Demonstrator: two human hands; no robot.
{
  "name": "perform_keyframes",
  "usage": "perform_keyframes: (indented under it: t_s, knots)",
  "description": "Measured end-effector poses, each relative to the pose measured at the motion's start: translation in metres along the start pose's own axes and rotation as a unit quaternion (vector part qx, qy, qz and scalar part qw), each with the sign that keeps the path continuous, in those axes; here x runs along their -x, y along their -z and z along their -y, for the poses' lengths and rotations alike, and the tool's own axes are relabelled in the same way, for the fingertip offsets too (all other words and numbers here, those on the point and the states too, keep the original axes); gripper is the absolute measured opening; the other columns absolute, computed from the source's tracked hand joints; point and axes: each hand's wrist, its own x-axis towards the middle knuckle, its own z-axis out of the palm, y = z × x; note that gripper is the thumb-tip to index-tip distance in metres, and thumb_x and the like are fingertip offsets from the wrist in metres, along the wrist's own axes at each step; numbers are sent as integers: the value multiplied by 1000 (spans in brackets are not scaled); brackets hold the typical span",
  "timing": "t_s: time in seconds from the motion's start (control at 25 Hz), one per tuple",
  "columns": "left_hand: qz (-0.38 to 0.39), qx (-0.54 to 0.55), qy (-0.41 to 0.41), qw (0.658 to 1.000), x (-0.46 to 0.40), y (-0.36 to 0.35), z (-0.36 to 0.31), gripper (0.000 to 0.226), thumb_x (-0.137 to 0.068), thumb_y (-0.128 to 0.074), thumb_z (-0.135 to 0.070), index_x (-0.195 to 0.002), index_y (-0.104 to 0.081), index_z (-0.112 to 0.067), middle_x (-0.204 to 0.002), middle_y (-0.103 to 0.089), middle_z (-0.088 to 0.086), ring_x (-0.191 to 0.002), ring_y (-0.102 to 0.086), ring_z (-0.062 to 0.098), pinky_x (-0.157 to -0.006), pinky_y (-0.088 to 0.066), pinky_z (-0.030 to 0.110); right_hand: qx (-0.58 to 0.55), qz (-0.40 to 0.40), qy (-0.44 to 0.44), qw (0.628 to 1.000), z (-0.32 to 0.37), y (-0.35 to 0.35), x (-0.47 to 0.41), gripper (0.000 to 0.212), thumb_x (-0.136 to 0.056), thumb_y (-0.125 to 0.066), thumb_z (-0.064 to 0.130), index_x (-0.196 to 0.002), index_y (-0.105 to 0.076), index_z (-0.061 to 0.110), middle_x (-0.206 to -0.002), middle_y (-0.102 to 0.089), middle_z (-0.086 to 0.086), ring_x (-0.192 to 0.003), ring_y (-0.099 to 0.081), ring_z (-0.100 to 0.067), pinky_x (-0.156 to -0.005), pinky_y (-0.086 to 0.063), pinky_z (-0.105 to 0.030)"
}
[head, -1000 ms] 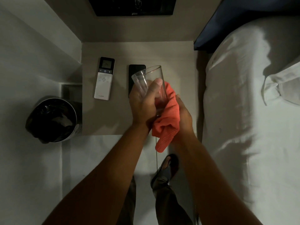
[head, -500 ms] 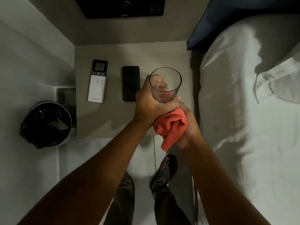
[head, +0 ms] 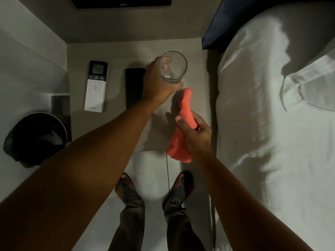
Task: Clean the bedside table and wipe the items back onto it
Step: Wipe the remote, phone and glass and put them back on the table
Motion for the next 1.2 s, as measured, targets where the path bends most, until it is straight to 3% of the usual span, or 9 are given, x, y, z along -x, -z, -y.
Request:
perform_keyframes:
  t_s: [0.08,0.16,0.28,0.36,0.44,0.56,0.8,1.0,1.2]
  knots:
    - [11,4,-4,1000,-1,-4,3,77,-50,-93,-30,-119,-59,-16,-118,-67,1,-108,-65,14,-94,-55,36,18,-39,24,999,-2,-9,-8,8,-85,-79,37,-83,-78,45,-84,-78,16,-83,-72,-4,-74,-58,-25]
    - [10,12,-16,1000,1,-8,5,76,-51,-93,-29,-118,-60,-14,-116,-68,1,-108,-66,15,-94,-55,34,44,-103,38,993,-6,-17,-18,27,-92,-70,37,-68,-77,26,-68,-70,7,-68,-66,-11,-67,-56,-32]
    - [3,34,-28,999,-3,-11,8,75,-50,-94,-26,-116,-60,-13,-112,-67,-4,-106,-66,11,-91,-55,27,89,-135,-7,987,-13,-26,-26,20,-93,-68,30,-105,-73,15,-105,-69,-1,-96,-63,-17,-92,-53,-35]
    - [14,35,-25,999,-5,-14,12,76,-50,-94,-23,-117,-59,-13,-112,-65,-5,-105,-64,10,-88,-54,21,103,-125,-75,984,-14,-25,-31,42,-87,-75,29,-122,-55,20,-118,-56,1,-104,-53,-19,-92,-47,-32]
    - [27,22,-11,999,-5,-16,15,75,-54,-92,-18,-121,-59,-13,-114,-66,-3,-102,-63,9,-83,-52,14,110,-118,-143,976,-10,-25,-37,56,-80,-81,29,-124,-49,20,-112,-53,1,-98,-54,-21,-90,-51,-36]
    - [26,14,8,1000,-3,-16,20,66,-61,-84,-8,-122,-60,-7,-105,-66,1,-88,-64,11,-69,-44,2,115,-106,-207,966,-4,-25,-48,36,-73,-85,30,-95,-59,21,-100,-64,-3,-80,-60,-21,-77,-53,-38]
    - [61,62,114,990,68,10,34,60,-77,-80,-23,-130,-55,-10,-123,-64,8,-106,-66,17,-88,-55,26,-64,-34,-286,955,14,-19,-46,27,-72,-81,19,-91,-62,16,-93,-71,-8,-82,-67,-26,-65,-57,-36]
    - [249,176,327,895,104,40,20,40,-67,-80,-25,-106,-72,-16,-97,-78,5,-91,-72,25,-72,-59,33,-110,-6,-218,970,42,-6,-17,45,-79,-78,10,-120,-59,6,-108,-73,-14,-94,-72,-32,-81,-61,-50]
    - [363,209,282,863,122,34,-54,51,-71,-73,-10,-122,-65,-12,-112,-72,9,-104,-68,28,-91,-54,47,-114,-7,-126,986,93,59,27,30,-91,-69,11,-119,-64,1,-116,-73,-21,-111,-69,-39,-96,-57,-53]
